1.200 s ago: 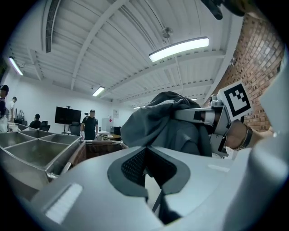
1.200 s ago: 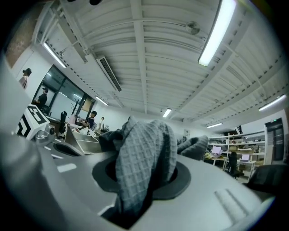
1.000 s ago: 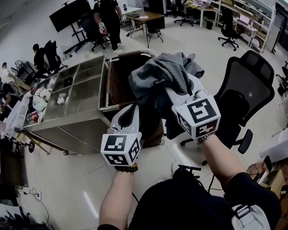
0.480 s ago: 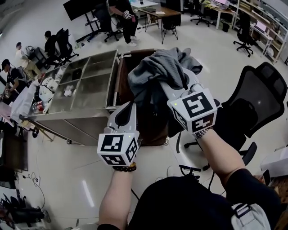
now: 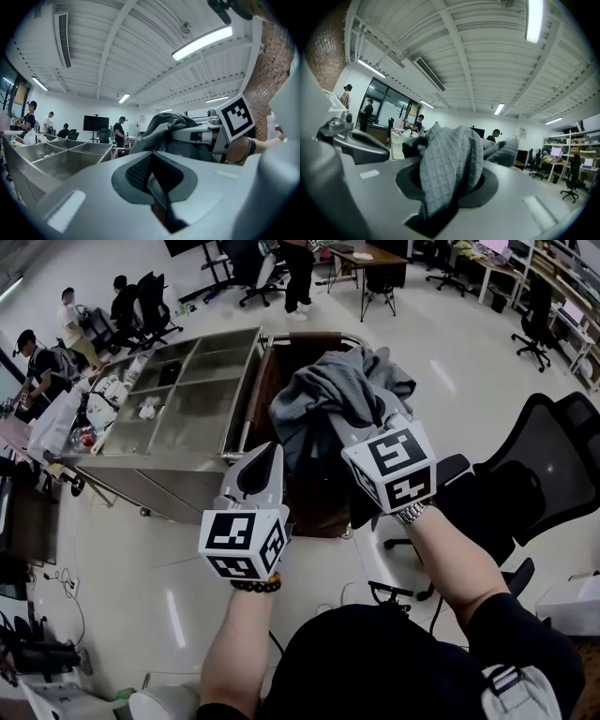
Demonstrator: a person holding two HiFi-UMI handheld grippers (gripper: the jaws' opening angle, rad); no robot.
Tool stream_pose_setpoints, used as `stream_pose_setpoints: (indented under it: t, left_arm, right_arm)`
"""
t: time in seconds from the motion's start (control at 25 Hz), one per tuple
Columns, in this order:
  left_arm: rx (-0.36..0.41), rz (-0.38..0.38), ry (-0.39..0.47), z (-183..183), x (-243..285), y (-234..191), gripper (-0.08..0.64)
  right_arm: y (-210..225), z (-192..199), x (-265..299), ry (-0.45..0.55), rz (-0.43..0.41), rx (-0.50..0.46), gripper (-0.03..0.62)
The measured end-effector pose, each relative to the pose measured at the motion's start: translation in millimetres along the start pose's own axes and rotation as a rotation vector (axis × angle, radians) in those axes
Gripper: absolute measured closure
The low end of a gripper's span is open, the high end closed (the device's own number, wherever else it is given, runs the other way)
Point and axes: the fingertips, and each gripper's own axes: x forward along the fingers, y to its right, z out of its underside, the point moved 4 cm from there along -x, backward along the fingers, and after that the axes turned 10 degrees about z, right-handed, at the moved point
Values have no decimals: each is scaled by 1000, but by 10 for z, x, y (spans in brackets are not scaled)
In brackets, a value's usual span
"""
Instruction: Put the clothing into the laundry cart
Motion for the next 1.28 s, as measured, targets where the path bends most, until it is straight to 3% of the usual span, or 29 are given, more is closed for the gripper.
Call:
stream_pose_setpoints:
  t: [0.24,0.56,0.8,1.28]
  left_arm:
    - [1,-18,-14,147,172,-30,558]
    - [-6,-33,-28,308,348,-75,558]
    - [-12,-28,-28,340,317,-62,558]
    - [-8,34,1,-27,-127,72,558]
  right_arm:
    - [-9,503,245,-101,-46,-22,445]
    - [-69,785,381,-140,-110,-48,284]
    - [-93,767,344,-166,-130,-65,254]
    - [-184,378,-47,-196,-33,-69,252]
